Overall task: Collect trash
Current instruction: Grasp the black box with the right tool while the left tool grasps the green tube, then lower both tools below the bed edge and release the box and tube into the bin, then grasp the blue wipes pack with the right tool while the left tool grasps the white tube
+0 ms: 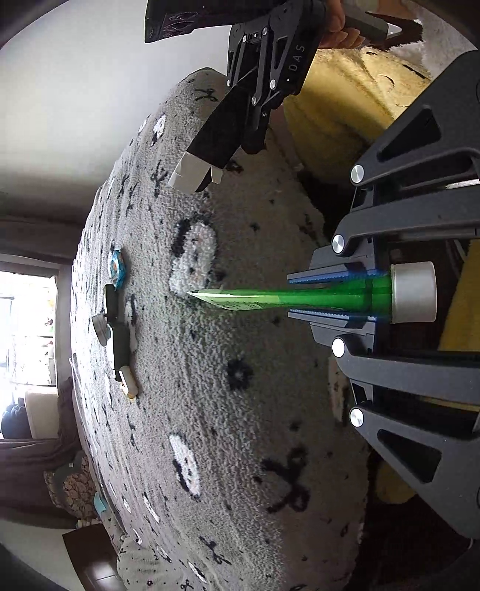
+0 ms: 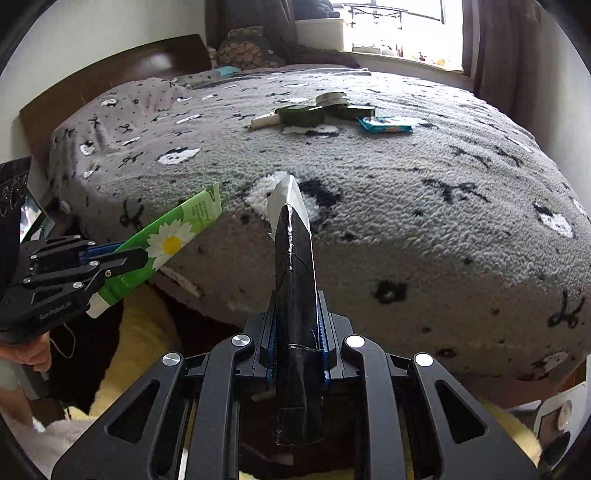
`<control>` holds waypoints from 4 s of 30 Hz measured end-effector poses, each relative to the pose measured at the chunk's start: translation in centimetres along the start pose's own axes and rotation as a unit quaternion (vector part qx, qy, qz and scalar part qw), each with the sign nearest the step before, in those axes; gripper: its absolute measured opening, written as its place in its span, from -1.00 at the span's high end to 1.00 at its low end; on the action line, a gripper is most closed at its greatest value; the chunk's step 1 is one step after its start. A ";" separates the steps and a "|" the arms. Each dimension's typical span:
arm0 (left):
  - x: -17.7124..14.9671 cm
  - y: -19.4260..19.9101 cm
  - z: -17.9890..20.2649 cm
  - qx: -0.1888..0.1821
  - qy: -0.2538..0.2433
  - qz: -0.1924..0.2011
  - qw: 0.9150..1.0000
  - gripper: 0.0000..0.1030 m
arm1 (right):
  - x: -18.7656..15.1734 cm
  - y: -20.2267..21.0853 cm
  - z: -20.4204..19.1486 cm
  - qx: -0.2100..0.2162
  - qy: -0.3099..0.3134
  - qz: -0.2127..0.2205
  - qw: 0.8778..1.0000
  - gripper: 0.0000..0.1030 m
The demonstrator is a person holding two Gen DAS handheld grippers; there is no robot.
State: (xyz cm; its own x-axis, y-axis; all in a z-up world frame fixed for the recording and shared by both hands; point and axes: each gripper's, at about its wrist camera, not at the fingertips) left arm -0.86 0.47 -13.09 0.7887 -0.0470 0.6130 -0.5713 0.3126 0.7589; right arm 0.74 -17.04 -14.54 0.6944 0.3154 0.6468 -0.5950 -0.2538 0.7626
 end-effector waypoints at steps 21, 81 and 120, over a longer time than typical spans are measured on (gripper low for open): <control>-7.5 -4.6 0.2 -0.008 0.008 -0.141 0.990 0.79 | -5.8 -5.5 -2.0 0.054 -0.028 -0.114 0.992 0.64; -0.9 -5.1 -1.2 0.012 -0.004 -0.104 0.995 -0.80 | -2.7 -5.5 4.2 -0.002 -0.098 -0.075 0.992 -0.79; 22.7 -18.3 -9.1 0.053 0.037 -0.027 0.998 -0.09 | 17.1 -15.5 16.5 -0.090 -0.103 -0.038 0.990 -0.84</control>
State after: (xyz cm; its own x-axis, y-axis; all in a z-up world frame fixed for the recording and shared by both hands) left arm 29.57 2.35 -15.08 0.8309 0.0108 0.5563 -0.5460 0.2087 0.8114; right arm 28.51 -22.79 -15.14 0.7968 0.1293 0.5902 -0.5874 -0.0634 0.8068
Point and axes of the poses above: each gripper's, at about its wrist camera, not at the fingertips, and y roughly against the way its jaws point, z to its right, x to its top, and after that the axes turned 11 degrees about y, right-handed
